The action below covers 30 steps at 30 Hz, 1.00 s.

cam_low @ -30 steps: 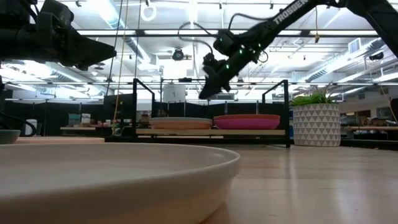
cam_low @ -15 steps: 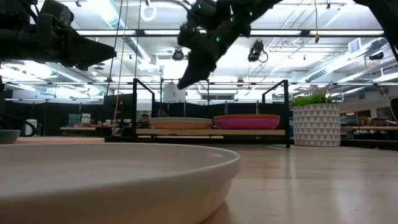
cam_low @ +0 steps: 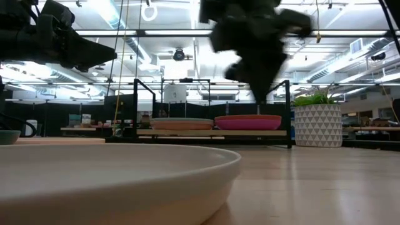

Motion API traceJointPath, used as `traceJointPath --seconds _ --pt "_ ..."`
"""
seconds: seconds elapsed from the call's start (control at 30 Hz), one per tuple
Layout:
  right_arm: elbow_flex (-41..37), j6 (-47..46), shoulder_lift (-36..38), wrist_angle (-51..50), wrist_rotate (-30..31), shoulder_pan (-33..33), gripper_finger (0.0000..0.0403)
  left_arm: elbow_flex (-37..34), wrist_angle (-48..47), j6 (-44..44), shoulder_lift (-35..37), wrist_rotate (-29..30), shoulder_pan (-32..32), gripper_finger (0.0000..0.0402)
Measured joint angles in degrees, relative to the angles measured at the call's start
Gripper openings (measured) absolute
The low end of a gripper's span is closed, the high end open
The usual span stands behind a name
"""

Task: Place and stack plates onto a shelf
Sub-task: Stack the blue plate on top of the orange plate on the shelf

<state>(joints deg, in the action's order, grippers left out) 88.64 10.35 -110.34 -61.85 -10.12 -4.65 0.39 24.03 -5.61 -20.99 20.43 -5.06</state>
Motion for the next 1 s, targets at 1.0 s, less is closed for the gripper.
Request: traceJointPath --seconds 1.0 --pt "-18.7 -18.2 0.0 -11.6 -6.0 -20.0 0.0179 0.0 1.4 -4.1 0.0 2.5 0.0 0.0141"
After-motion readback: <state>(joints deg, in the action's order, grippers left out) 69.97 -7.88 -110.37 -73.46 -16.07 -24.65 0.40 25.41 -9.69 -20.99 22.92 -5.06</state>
